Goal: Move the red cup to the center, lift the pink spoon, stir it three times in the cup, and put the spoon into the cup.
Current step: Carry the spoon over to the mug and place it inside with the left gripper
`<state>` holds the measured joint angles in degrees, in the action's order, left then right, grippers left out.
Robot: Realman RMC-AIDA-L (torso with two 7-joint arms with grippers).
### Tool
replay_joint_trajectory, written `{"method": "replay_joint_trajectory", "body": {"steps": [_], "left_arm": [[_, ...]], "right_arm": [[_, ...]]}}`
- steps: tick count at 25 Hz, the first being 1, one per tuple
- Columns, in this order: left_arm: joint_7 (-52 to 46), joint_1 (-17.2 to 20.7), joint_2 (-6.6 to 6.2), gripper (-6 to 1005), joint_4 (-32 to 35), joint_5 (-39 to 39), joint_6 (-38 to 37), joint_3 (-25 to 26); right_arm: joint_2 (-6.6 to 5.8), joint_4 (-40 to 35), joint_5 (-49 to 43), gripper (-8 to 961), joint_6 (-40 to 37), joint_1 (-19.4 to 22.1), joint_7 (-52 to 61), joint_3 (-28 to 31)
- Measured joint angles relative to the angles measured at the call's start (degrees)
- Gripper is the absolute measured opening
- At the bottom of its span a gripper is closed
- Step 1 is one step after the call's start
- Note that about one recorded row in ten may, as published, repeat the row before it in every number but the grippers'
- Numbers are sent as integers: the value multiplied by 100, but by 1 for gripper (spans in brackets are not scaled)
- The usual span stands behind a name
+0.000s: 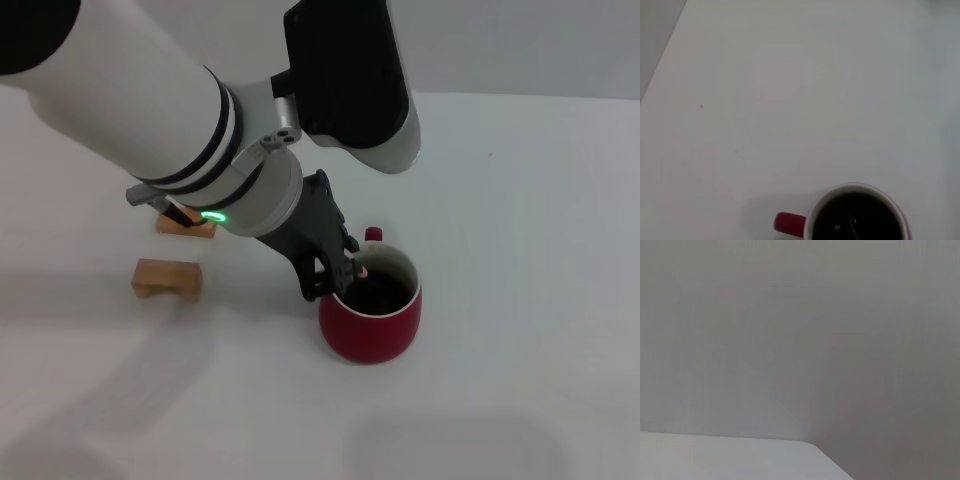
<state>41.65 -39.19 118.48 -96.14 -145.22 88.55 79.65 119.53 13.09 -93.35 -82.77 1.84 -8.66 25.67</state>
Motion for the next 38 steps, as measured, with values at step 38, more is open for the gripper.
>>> {"method": "replay_joint_trajectory", "body": {"steps": [38], "left_arm": [[76, -139, 0, 138, 354, 169, -188, 311]], "right_arm": [[0, -8, 8, -1, 95, -34, -27, -80]]}}
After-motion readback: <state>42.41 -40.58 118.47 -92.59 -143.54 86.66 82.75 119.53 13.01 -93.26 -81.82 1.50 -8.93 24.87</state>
